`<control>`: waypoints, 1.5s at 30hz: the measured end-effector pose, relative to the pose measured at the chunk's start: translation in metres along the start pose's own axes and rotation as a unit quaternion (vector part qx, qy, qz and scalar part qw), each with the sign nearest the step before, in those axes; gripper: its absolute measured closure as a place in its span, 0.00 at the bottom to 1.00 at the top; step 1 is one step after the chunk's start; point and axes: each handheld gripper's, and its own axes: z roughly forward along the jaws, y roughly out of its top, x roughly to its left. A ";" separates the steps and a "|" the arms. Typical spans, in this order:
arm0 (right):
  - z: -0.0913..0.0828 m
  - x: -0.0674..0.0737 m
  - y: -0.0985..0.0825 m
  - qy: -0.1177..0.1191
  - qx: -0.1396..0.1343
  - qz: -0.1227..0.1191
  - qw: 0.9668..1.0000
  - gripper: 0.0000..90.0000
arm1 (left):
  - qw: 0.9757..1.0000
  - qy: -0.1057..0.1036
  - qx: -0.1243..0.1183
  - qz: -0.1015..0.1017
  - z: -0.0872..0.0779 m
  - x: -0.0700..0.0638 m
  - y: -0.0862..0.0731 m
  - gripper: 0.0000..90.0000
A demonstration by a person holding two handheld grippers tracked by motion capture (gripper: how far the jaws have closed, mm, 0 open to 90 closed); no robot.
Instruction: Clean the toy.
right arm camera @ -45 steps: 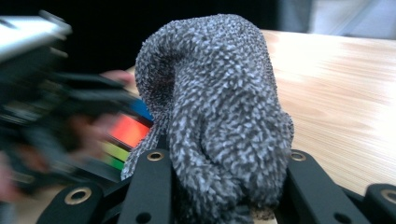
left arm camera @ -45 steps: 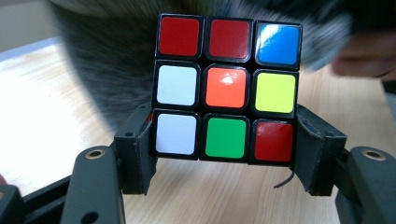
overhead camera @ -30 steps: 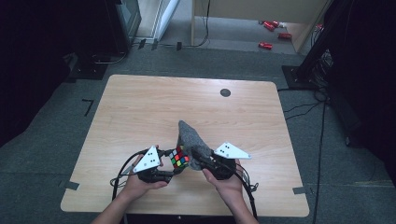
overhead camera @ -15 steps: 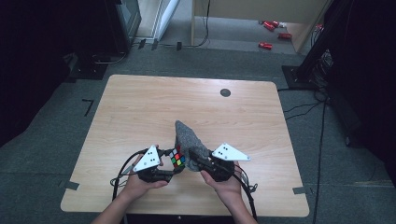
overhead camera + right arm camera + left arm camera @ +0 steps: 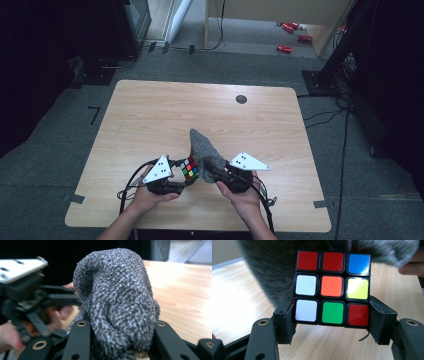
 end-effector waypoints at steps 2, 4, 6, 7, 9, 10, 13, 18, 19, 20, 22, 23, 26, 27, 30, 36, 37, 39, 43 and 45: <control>0.002 0.002 -0.001 -0.001 0.002 -0.005 1.000 0.74 | 1.000 -0.001 -0.005 0.003 -0.001 -0.001 0.001 0.38; 0.003 -0.002 -0.004 -0.005 0.002 0.005 1.000 0.74 | 1.000 -0.002 -0.009 0.002 -0.004 0.000 0.001 0.38; 0.005 -0.009 -0.009 -0.019 0.010 0.011 1.000 0.75 | 1.000 -0.002 -0.015 -0.004 -0.006 0.003 0.001 0.38; 0.006 -0.012 -0.011 -0.028 0.015 0.012 0.999 0.75 | 1.000 -0.002 -0.018 -0.006 -0.007 0.004 0.001 0.38; 0.007 -0.018 -0.014 -0.039 0.025 0.019 0.999 0.75 | 1.000 -0.001 -0.022 -0.012 -0.008 0.006 0.001 0.38; 0.006 -0.020 -0.014 -0.042 0.026 0.024 0.999 0.75 | 1.000 -0.001 -0.023 -0.014 -0.008 0.007 0.001 0.38; 0.002 -0.019 -0.009 -0.035 0.014 0.028 0.999 0.75 | 1.000 0.003 -0.015 -0.012 -0.005 0.006 0.000 0.38; -0.002 0.000 0.001 -0.004 -0.005 -0.001 1.000 0.75 | 1.000 0.001 -0.012 -0.010 -0.004 0.002 0.001 0.38; -0.001 0.002 0.000 -0.005 -0.002 -0.006 1.000 0.75 | 1.000 -0.002 -0.018 -0.012 -0.005 0.002 0.001 0.38; 0.001 0.002 -0.002 -0.008 0.000 -0.007 1.000 0.75 | 1.000 -0.001 -0.019 -0.011 -0.006 0.002 0.002 0.38; 0.002 -0.004 -0.007 -0.014 0.001 0.009 1.000 0.75 | 1.000 0.000 -0.021 -0.011 -0.008 0.003 0.001 0.38; 0.004 -0.007 -0.009 -0.023 0.007 0.009 1.000 0.75 | 1.000 -0.001 -0.024 -0.014 -0.008 0.005 0.001 0.38; 0.005 -0.016 -0.013 -0.039 0.022 0.020 0.999 0.75 | 0.999 0.000 -0.029 -0.019 -0.009 0.007 0.001 0.38; 0.004 -0.018 -0.013 -0.041 0.022 0.024 0.999 0.75 | 0.999 0.001 -0.028 -0.020 -0.009 0.007 0.001 0.38; 0.000 -0.014 -0.007 -0.031 0.008 0.022 0.999 0.75 | 1.000 0.008 -0.017 -0.014 -0.006 0.007 -0.001 0.38; -0.001 0.001 0.000 -0.012 0.001 -0.008 1.000 0.75 | 0.999 0.002 -0.027 -0.018 -0.008 0.005 0.000 0.38; 0.001 0.000 -0.003 -0.014 0.005 -0.002 1.000 0.75 | 1.000 0.005 -0.027 -0.016 -0.008 0.005 0.001 0.38; 0.004 -0.007 -0.009 -0.017 0.009 0.017 1.000 0.75 | 0.999 0.008 -0.026 -0.017 -0.010 0.006 0.000 0.38; 0.005 -0.018 -0.014 -0.043 0.029 0.024 0.998 0.75 | 0.999 0.010 -0.030 -0.025 -0.010 0.009 0.000 0.38; 0.002 -0.017 -0.011 -0.040 0.019 0.027 0.999 0.75 | 0.999 0.011 -0.022 -0.024 -0.008 0.009 -0.001 0.38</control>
